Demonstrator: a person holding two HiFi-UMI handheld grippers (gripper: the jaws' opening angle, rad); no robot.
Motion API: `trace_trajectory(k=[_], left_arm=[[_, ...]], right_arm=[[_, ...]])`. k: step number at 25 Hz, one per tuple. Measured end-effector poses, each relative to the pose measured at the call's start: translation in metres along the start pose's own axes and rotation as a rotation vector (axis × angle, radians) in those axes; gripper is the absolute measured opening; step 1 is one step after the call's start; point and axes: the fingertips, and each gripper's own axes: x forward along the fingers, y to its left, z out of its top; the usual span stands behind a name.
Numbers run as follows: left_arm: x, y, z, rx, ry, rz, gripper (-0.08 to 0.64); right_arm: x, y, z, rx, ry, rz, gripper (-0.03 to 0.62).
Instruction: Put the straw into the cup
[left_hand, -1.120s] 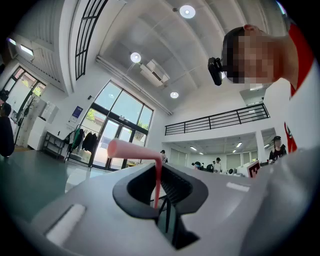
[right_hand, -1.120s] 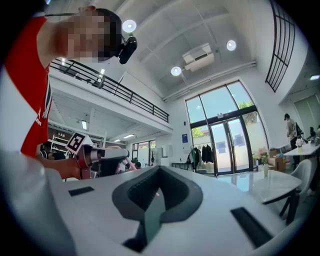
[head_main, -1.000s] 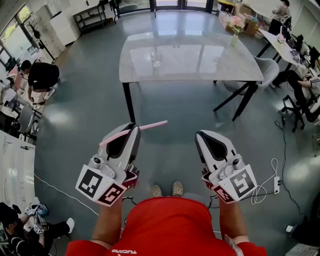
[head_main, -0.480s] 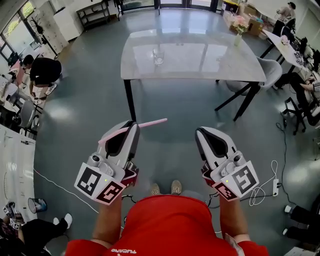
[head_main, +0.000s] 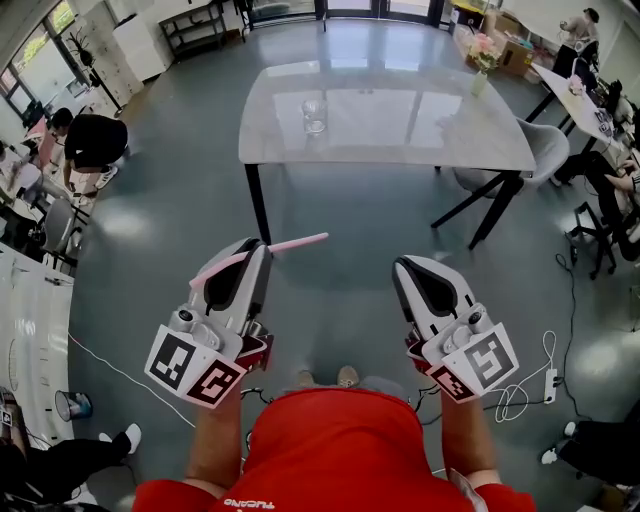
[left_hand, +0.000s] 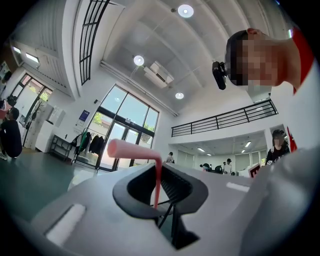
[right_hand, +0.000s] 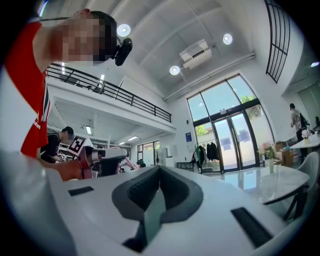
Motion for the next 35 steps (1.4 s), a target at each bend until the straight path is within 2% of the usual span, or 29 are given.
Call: trace_trajectory(k=[16,25,35], left_arm=[[0.023,0.005,0.0,0.031,-0.008,0.065,0.032],[0.057,0.037,-0.01,0.01,-0.012,0.045,0.032],[0.125,0.113,-0.01,-0.011,-0.009,0.017,0.032]], right_arm=[[0.008,-0.035,-0.002,-0.014,0.005,0.056,0.001],[0.034,-0.061,-0.008,-0.03,0.011,0.026,0.002],[0.109,-0.116,-0.014,-0.036,0.041,-0.02,0.0]])
